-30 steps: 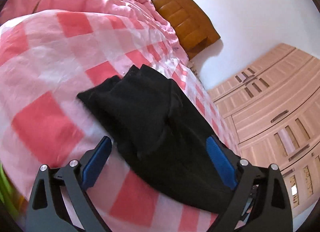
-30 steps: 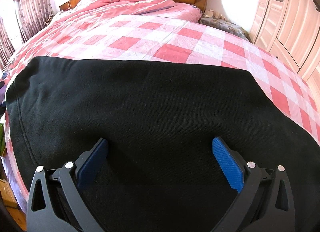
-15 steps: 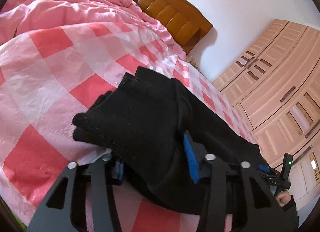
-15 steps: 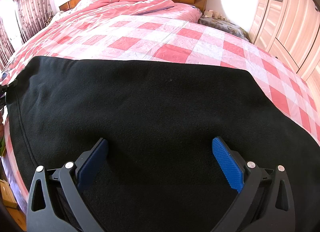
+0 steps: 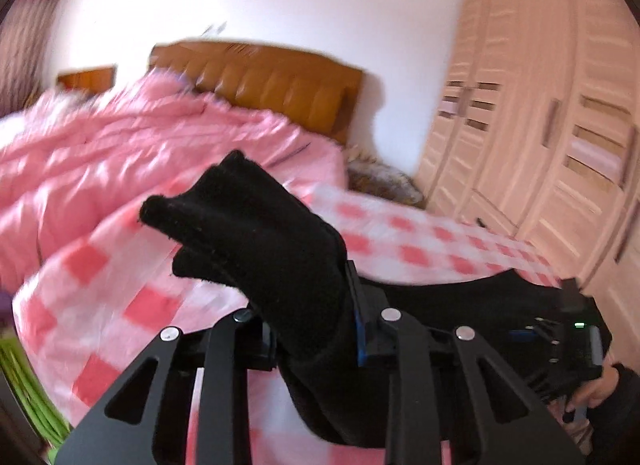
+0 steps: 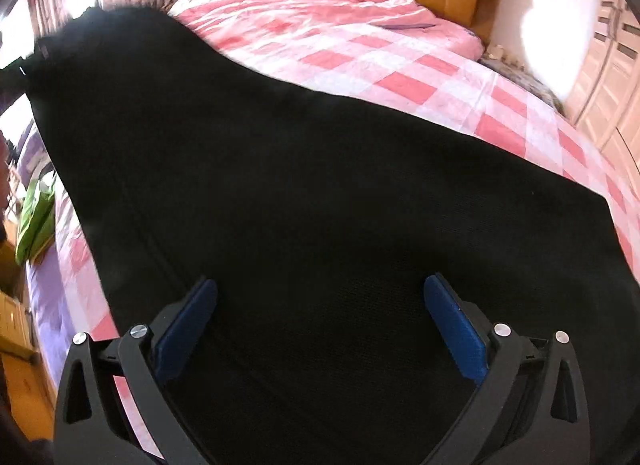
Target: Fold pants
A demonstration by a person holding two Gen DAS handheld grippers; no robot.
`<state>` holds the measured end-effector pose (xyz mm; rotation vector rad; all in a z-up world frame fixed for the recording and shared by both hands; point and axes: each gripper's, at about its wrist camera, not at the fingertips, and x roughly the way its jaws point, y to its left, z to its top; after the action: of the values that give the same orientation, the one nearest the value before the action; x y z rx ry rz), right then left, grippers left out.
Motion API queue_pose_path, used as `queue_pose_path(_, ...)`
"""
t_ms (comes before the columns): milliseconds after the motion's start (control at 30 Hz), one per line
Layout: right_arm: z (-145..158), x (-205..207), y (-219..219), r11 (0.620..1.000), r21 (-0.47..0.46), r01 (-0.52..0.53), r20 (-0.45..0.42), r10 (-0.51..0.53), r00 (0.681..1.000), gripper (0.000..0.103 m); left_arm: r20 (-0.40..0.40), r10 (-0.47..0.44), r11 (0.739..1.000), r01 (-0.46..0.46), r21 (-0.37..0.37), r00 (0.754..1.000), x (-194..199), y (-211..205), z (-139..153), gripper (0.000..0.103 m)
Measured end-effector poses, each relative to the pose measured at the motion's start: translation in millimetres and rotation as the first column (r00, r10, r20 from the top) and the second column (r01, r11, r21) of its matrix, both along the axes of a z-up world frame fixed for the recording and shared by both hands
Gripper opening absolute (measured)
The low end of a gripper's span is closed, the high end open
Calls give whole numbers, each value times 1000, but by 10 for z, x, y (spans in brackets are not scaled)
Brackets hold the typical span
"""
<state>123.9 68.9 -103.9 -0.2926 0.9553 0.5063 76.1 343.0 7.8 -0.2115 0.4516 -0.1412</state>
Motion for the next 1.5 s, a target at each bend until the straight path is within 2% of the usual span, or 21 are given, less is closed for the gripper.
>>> queue_pose_path(67,104,-61,-77,999,36,7,21,-8,1000,98,36,-51,997,49,58,998,-48,-349,190,25)
queue_pose_path(133,256,-123,-300,990,137,39,44,-46,998,98,63,-112,988,104,115,992,-96,-733,311,25)
queue_pose_path(267,438,-139,-938,946,263,188,43,-206,978,98,62,-223,944,199,261,973,-109,-1567,294,25)
queue_pose_path(400,523,-189,-1644,865,366,344,27,-379,925,98,-27,-315,897,307,317,949,18,-2250,-28,25)
queue_pose_path(500,513,-233,-2048,814,404,418,14,-463,886,98,-113,-375,848,390,360,920,96,-2720,-407,25)
queue_pose_path(600,477,-285,-2253,789,414,455,2,-501,866,98,-183,-407,789,445,424,895,146,-3061,-778,27)
queue_pose_path(633,453,-300,-2309,781,418,463,-9,-507,862,98,-197,-422,775,465,428,885,144,-3113,-842,35)
queue_pose_path(700,402,-275,-2370,772,426,472,-28,-510,860,98,-208,-489,741,529,413,847,73,-3178,-881,65)
queue_pose_path(733,376,-288,-2386,767,433,474,-40,-509,860,98,-204,-514,725,550,414,833,24,-3182,-875,85)
queue_pose_path(767,358,-302,-2400,761,442,474,-52,-506,861,98,-185,-532,716,556,422,826,-54,-3189,-841,90)
queue_pose_path(833,343,-327,-2432,746,473,469,-76,-496,865,98,-123,-538,731,535,423,834,-212,-3058,-707,90)
queue_pose_path(900,342,-367,-2457,725,512,460,-107,-478,872,98,-28,-526,790,501,353,850,-374,-2735,-482,91)
queue_pose_path(933,343,-375,-2451,711,536,456,-126,-466,876,98,10,-516,815,487,315,857,-432,-2579,-408,98)
queue_pose_path(1000,340,-392,-2410,692,568,446,-157,-441,884,98,85,-456,874,429,228,886,-554,-2139,-286,102)
queue_pose_path(1033,316,-379,-2370,683,585,437,-183,-413,892,98,83,-399,904,377,201,913,-565,-1913,-275,102)
queue_pose_path(1133,263,-366,-2192,662,631,404,-250,-320,914,98,-4,-213,954,209,214,977,-516,-1404,-478,101)
queue_pose_path(1200,321,-415,-2061,680,622,388,-211,-331,920,98,-49,-160,968,167,190,986,-497,-1188,-601,100)
queue_pose_path(1233,413,-477,-1993,702,605,377,-145,-368,918,97,-48,-153,971,159,178,987,-540,-1127,-619,100)
queue_pose_path(1333,653,-596,-1707,771,592,233,-27,-271,962,86,-41,-136,975,141,171,990,-558,-1045,-704,101)
queue_pose_path(1433,693,-685,-1373,838,529,137,5,-164,986,77,-64,-129,969,140,202,990,-527,-1097,-800,101)
queue_pose_path(1500,566,-677,-1206,875,459,156,-32,-159,987,72,-75,-144,964,157,214,987,-481,-1206,-861,101)
